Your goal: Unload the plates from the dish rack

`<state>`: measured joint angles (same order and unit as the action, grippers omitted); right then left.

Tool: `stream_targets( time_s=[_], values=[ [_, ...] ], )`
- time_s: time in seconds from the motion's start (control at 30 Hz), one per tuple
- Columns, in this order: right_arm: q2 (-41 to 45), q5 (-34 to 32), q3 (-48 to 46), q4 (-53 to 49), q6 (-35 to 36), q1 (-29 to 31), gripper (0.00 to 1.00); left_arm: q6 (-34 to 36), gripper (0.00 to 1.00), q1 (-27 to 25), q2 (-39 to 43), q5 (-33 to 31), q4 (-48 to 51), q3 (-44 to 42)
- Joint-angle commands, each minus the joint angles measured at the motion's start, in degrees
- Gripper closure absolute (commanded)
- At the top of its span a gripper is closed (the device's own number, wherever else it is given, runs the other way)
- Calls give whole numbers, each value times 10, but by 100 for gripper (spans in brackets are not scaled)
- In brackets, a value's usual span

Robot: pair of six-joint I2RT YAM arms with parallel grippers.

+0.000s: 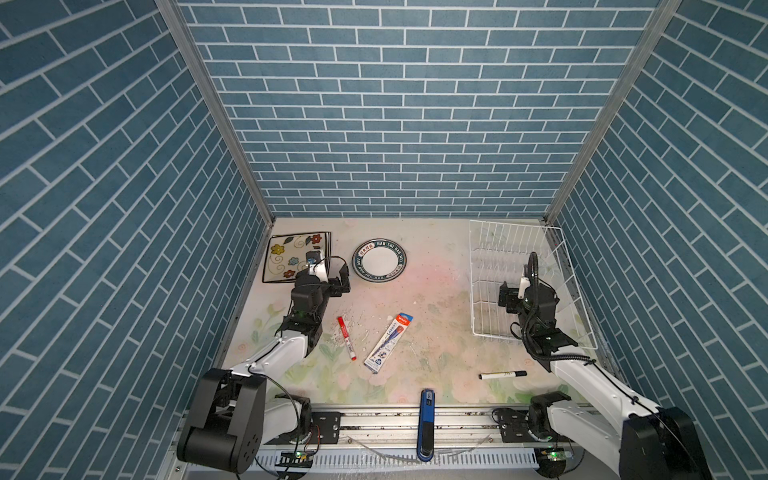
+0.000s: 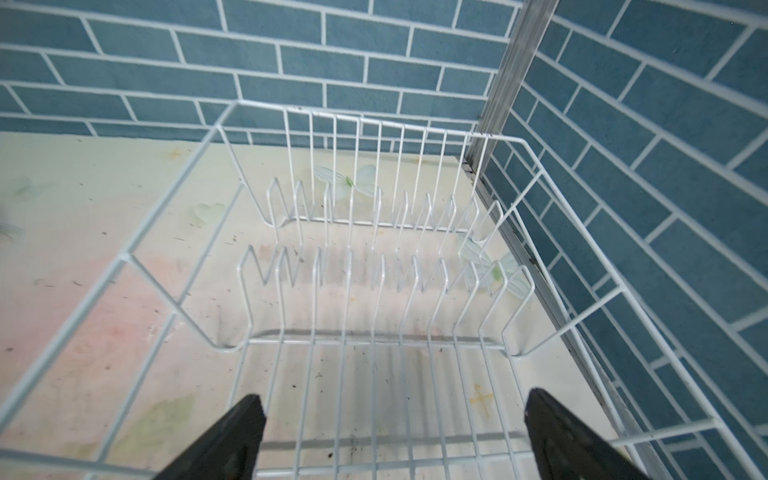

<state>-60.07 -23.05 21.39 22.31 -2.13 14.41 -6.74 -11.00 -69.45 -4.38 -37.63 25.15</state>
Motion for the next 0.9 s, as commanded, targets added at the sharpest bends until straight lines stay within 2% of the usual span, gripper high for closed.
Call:
stream_targets(
  time_s=[0.0,0.07,0.1,0.33,0.47,0.6,0.87],
  values=[
    [-45,5,-28,152,35,-20,1,43,0,0,12,-31,-58,-11],
    [-81,20,-42,218,26,-40,1,49,0,0,25,-34,-40,-15],
    [-82,25,-36,199,27,-45,1,54,0,0,30,-37,-35,-18],
    [-88,121,-71,256,-19,-134,1,86,0,0,76,-110,-44,-57],
    [-110,144,-86,315,-24,-159,1,102,0,1,96,-150,-29,-71],
    [-122,175,-75,303,-31,-175,1,110,0,2,88,-170,-36,-88],
    [-155,228,-98,369,-14,-177,1,126,0,12,14,-168,-159,-138]
  ],
)
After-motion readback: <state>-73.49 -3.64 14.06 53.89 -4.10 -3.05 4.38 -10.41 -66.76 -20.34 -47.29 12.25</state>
